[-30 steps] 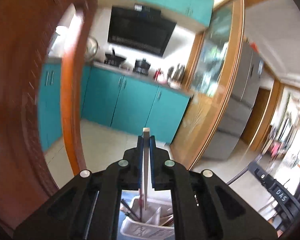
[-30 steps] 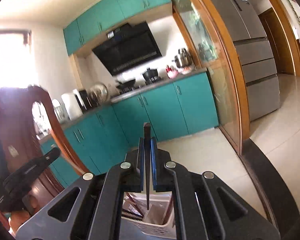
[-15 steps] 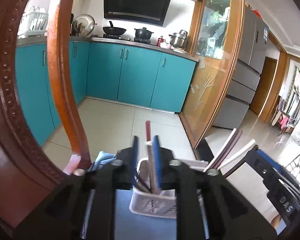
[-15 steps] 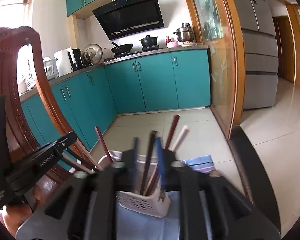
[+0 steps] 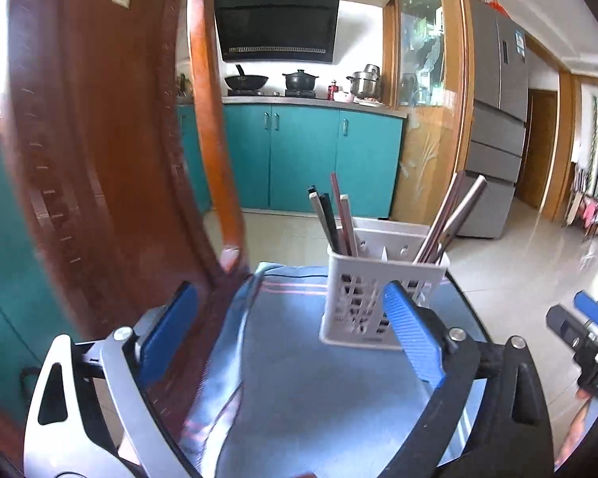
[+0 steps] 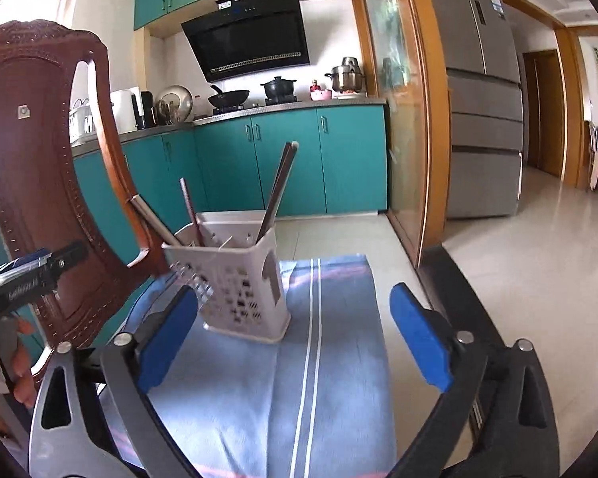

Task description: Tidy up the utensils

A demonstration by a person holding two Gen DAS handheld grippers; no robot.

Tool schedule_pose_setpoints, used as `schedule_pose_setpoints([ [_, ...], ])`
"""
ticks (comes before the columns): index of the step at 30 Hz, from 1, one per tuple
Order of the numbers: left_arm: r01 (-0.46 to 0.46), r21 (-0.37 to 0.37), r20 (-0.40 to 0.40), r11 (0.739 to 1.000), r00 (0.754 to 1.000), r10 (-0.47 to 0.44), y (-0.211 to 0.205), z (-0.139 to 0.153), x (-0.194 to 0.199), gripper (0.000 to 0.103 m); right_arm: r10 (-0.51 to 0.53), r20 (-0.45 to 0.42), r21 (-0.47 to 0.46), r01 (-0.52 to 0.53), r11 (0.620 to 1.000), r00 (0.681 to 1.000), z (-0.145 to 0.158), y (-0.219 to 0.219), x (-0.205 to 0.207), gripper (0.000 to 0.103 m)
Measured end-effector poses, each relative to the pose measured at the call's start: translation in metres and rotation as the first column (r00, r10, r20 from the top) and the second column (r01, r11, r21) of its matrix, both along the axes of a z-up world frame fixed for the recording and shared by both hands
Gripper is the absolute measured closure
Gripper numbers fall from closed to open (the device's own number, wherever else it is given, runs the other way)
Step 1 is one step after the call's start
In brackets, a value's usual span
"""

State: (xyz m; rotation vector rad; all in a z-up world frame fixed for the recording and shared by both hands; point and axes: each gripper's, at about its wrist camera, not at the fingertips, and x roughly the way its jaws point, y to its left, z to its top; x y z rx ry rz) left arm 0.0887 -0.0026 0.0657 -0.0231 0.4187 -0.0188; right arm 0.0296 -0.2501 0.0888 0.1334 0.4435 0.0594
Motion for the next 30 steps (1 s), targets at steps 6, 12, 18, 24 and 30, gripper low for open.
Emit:
schedule_pose_setpoints([
  [6,0.010,0.074,0.031,0.997,0.999,-0.012,-0.010,0.010,-0.042,0.004,-0.007,0.048,-0.072,0.010,0.997,0.999,0.015,0.019,-0.036,0.003],
  [12,0.012,0.041,0.012,0.999,1.000,-0.012,-0.001,0.002,-0.067,0.004,-0.007,0.042,-0.144,0.013,0.989,0.999,0.014,0.043,-0.049,0.003],
  [18,-0.013,0.082,0.034,0.997,0.999,0.010,0.000,0.001,-0.083,0.004,-0.020,0.087,-0.150,0.033,0.988,0.996,0.022,0.047,-0.063,0.003],
  [24,-0.021,0.044,0.043,0.999,0.999,0.019,0.011,0.002,-0.092,0.004,-0.027,0.078,-0.149,0.039,0.988,0.997,0.020,0.046,-0.065,0.003],
  [30,-0.015,0.026,0.040,1.000,0.999,0.014,0.012,0.002,-0.094,0.004,-0.025,0.089,-0.147,0.038,0.988,0.996,0.020,0.046,-0.070,0.003],
])
